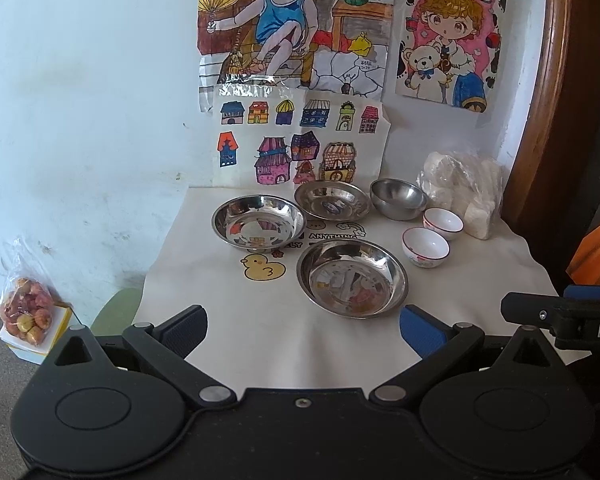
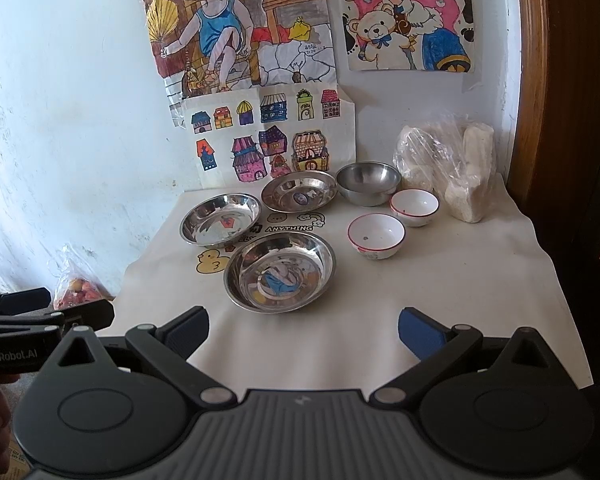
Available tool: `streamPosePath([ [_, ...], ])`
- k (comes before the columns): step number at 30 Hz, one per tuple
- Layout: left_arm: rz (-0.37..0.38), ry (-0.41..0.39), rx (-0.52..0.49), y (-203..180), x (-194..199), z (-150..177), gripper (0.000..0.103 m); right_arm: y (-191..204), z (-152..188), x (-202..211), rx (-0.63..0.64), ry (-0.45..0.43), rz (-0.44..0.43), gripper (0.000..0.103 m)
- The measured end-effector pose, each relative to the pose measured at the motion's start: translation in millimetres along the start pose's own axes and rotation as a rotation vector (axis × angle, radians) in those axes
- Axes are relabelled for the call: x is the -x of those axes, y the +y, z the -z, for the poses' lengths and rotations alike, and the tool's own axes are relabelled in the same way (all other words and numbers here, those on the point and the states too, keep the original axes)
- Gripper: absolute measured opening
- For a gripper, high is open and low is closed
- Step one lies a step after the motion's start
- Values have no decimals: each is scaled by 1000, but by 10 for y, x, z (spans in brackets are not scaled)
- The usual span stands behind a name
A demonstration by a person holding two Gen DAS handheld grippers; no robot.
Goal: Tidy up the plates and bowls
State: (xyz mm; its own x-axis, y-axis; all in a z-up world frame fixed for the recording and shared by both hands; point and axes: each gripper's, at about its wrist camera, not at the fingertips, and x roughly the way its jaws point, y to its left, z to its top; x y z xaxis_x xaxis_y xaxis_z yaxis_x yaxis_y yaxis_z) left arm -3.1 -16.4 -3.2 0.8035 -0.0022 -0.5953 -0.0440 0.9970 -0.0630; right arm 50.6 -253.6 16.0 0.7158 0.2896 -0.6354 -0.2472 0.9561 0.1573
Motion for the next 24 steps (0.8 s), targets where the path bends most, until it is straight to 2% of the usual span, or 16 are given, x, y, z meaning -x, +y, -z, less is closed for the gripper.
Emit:
streamPosePath([
  [24, 4, 9, -5, -19, -13, 22, 102, -51, 1, -12, -4, 4, 0, 103],
])
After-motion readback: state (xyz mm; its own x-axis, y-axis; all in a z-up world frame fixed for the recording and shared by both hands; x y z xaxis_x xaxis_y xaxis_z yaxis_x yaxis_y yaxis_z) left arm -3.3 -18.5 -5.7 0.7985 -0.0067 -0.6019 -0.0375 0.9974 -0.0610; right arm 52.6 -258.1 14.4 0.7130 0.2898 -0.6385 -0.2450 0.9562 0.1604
